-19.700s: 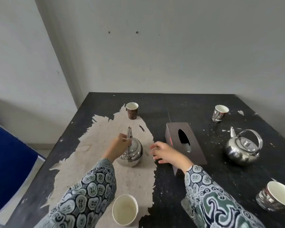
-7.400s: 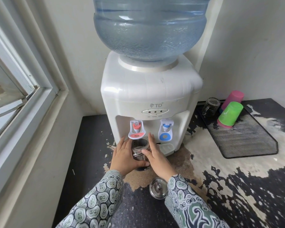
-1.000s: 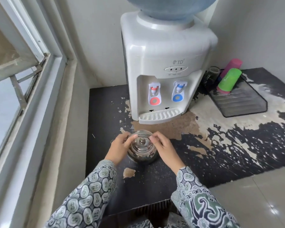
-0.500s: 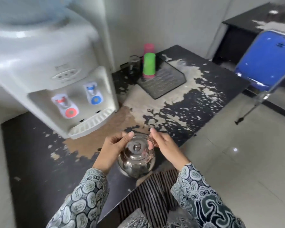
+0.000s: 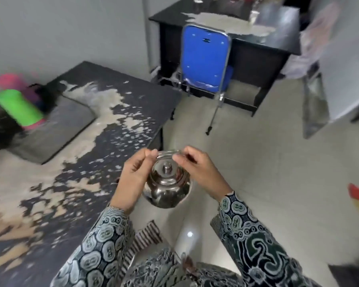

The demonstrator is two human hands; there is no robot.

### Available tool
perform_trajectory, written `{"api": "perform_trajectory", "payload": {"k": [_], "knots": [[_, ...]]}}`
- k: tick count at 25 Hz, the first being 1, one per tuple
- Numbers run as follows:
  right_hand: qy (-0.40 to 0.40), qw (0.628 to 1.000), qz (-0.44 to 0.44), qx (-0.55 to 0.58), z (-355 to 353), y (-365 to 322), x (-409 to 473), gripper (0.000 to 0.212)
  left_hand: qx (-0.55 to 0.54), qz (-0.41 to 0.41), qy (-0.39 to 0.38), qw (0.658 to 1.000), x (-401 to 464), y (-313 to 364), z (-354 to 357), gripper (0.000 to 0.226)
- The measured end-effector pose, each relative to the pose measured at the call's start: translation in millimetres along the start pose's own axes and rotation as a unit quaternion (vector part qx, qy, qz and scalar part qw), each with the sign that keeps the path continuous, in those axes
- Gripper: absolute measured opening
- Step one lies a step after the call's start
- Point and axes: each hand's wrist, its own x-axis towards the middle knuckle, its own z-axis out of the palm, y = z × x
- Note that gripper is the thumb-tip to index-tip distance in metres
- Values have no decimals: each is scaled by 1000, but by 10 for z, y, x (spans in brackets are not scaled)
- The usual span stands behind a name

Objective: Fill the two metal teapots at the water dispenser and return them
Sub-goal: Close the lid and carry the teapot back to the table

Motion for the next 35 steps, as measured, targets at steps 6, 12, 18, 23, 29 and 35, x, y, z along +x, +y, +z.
{"api": "perform_trajectory", "payload": {"k": [6, 12, 18, 23, 29, 35], "knots": [[197, 979, 13, 38, -1129, 297, 422, 34, 146, 35, -182, 972, 1071, -163, 1106, 61], [240, 969, 30, 54, -2251, 636, 1266, 24, 196, 70, -231, 951, 2360, -310, 2014, 74], [254, 962, 68, 71, -3512, 742, 2337, 27, 183, 51, -270, 944, 3818, -170, 2908, 72], [272, 957, 67, 79, -4393, 835, 3105, 28, 181, 45, -292, 938, 4858, -47, 3553, 75], [264, 958, 63, 89, -5465, 1124, 3881, 36, 164, 35, -278, 946, 5863, -51, 4333, 67], [208, 974, 60, 67, -6900, 1308, 4674, 25, 86, 46, -163, 982, 6897, 20, 5477, 7]]}}
